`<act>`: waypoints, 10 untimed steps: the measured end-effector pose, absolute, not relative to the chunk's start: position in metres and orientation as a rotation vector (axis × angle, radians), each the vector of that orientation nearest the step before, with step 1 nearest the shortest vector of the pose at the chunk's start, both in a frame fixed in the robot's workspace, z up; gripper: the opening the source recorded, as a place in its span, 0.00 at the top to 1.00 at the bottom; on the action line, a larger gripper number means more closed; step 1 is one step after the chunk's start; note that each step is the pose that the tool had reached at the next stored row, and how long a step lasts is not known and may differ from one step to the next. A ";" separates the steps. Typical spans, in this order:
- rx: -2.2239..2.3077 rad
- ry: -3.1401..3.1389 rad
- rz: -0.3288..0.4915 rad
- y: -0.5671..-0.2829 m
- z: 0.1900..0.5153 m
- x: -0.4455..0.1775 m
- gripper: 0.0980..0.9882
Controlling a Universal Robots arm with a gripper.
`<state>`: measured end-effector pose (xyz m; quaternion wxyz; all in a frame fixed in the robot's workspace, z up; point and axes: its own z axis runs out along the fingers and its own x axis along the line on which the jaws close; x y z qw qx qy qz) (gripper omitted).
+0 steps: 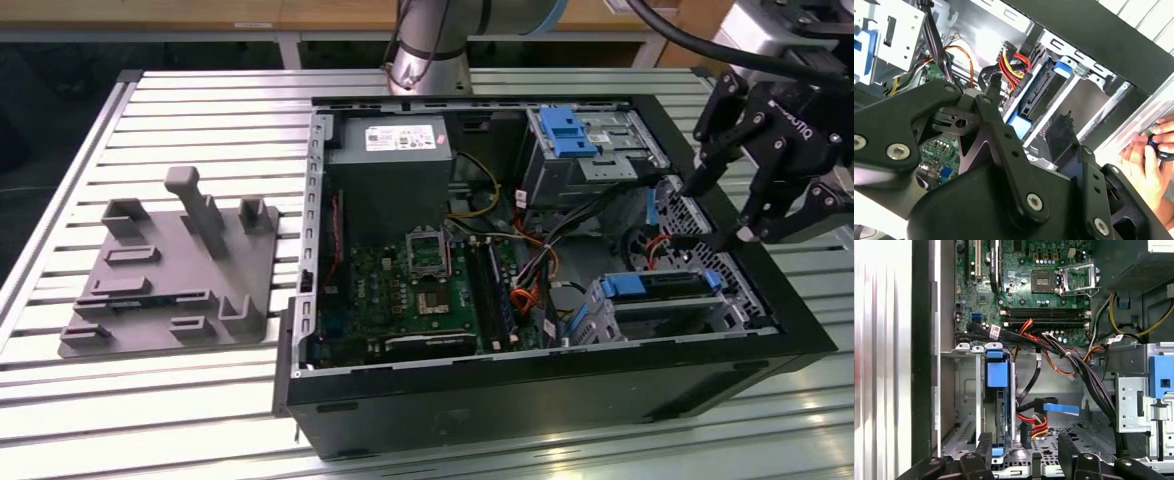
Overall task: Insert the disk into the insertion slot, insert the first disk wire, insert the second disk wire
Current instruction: 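Insert the first disk wire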
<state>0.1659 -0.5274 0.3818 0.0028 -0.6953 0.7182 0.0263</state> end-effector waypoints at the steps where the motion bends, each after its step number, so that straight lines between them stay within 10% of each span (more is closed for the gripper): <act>1: -2.181 2.254 0.080 -0.525 0.380 0.166 0.40; 10: -2.201 2.282 0.042 -0.520 0.373 0.167 0.40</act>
